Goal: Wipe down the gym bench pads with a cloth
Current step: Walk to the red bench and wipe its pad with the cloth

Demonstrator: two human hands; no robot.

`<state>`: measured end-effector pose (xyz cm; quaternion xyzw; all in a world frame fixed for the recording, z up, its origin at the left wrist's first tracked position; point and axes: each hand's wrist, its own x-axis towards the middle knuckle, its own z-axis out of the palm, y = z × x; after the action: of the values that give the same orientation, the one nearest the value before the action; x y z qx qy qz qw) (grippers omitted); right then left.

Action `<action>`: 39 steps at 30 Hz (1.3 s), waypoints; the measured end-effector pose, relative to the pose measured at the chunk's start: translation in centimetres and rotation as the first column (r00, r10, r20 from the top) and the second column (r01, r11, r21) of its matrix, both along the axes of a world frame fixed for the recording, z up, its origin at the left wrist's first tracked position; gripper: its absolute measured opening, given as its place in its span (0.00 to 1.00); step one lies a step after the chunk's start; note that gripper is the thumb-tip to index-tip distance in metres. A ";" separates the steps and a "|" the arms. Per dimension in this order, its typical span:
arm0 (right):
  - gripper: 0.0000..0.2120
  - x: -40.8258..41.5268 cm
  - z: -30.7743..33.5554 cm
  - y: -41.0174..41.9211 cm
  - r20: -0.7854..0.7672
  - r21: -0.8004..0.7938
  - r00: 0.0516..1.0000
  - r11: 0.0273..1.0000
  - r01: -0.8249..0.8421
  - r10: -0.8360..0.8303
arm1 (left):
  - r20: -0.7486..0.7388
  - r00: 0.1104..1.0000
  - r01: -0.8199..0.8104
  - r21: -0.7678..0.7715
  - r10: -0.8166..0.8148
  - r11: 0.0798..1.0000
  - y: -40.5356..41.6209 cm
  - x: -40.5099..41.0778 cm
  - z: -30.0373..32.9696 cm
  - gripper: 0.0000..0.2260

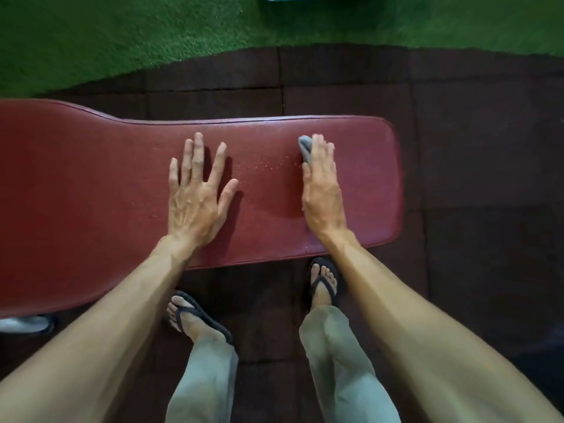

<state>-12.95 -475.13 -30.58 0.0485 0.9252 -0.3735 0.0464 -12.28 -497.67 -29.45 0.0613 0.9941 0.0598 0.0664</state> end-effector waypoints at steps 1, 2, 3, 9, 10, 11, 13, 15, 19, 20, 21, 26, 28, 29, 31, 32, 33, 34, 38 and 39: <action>0.25 -0.4 -0.8 -1.6 -0.016 0.092 1.000 0.995 -0.024 0.025 | -0.005 1.000 -0.019 -0.008 0.019 1.000 -0.3 -0.1 -0.6 0.30; 0.26 -0.3 -1.4 -3.0 -0.021 0.184 0.999 0.982 -0.032 0.037 | -0.009 0.999 -0.035 -0.025 0.035 0.999 -0.6 0.0 -1.1 0.30; 0.28 0.2 -1.8 -4.2 -0.023 0.255 0.999 0.966 -0.034 0.041 | -0.014 0.999 -0.045 -0.049 0.045 0.998 -0.8 0.2 -1.5 0.31; 0.33 6.4 -1.5 -0.4 0.068 0.421 0.957 0.862 -0.284 0.282 | -0.039 0.998 -0.043 -0.049 0.041 0.998 -0.6 0.2 -1.5 0.29; 0.33 7.0 -1.7 1.8 0.107 0.436 0.967 0.864 -0.254 0.230 | -0.034 0.998 -0.049 -0.059 0.047 0.997 -0.6 0.2 -1.5 0.29; 0.34 7.1 -2.0 4.1 0.141 0.453 0.982 0.874 -0.178 0.128 | -0.027 0.998 -0.054 -0.071 0.052 0.996 -0.5 0.2 -1.5 0.30; 0.35 5.0 -2.3 7.3 0.163 0.478 0.980 0.878 0.022 -0.113 | -0.029 0.998 -0.055 -0.091 0.053 0.994 -0.3 0.2 -1.8 0.30; 0.36 0.4 -2.3 7.0 0.115 0.430 0.954 0.880 0.203 -0.276 | -0.028 0.998 -0.057 -0.098 0.055 0.994 -0.2 0.4 -1.9 0.31; 0.31 -4.8 -2.0 -0.9 -0.019 0.406 0.994 0.908 0.104 -0.106 | -0.050 0.997 -0.063 -0.083 0.059 0.995 -0.2 0.3 -2.0 0.30; 0.30 -3.1 -1.6 -2.6 -0.025 0.416 0.999 0.909 -0.015 0.028 | -0.052 0.997 -0.063 -0.072 0.060 0.995 -0.1 0.3 -1.9 0.30; 0.29 -0.3 -1.3 -3.6 0.000 0.409 0.987 0.901 -0.149 0.163 | -0.052 0.997 -0.066 -0.060 0.063 0.996 -0.2 0.4 -1.9 0.29; 0.29 9.4 -2.5 4.5 0.088 0.435 0.944 0.840 -0.323 0.318 | -0.050 0.997 -0.070 -0.068 0.066 0.995 -0.4 0.5 -2.0 0.29; 0.31 5.9 -3.2 8.3 0.133 0.482 0.991 0.872 -0.087 0.025 | -0.054 0.996 -0.070 -0.067 0.066 0.995 -0.3 0.6 -2.0 0.30; 0.33 3.1 -3.3 9.0 0.140 0.486 0.982 0.873 0.044 -0.128 | -0.054 0.996 -0.071 -0.068 0.067 0.995 -0.2 0.5 -2.0 0.30; 0.36 -2.5 -3.0 8.0 0.088 0.450 0.941 0.855 0.256 -0.328 | -0.046 0.997 -0.069 -0.065 0.066 0.996 -0.1 0.6 -1.9 0.30; 0.35 -4.7 -2.9 6.3 0.049 0.445 0.934 0.845 0.297 -0.354 | -0.045 0.997 -0.068 -0.065 0.065 0.996 -0.1 0.6 -1.9 0.30; 0.34 -5.9 -2.8 4.2 0.018 0.441 0.948 0.853 0.278 -0.318 | -0.044 0.997 -0.069 -0.071 0.066 0.995 0.0 0.6 -1.9 0.30; 0.33 -6.1 -2.6 1.8 -0.002 0.435 0.975 0.878 0.199 -0.221 | -0.045 0.997 -0.071 -0.078 0.068 0.994 0.0 0.6 -1.9 0.30; 0.29 3.0 -0.8 -3.1 0.031 0.381 0.939 0.864 -0.329 0.343 | -0.051 0.996 -0.072 -0.053 0.069 0.996 -0.1 0.5 -1.8 0.30; 0.28 6.1 -1.0 -2.1 0.040 0.374 0.911 0.840 -0.394 0.410 | -0.052 0.996 -0.072 -0.050 0.069 0.996 -0.2 0.5 -1.8 0.30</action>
<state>-6.90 -477.21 -31.55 -0.1466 0.9693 -0.1734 0.0943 -11.78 -497.86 -31.28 0.0259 0.9982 0.0349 0.0409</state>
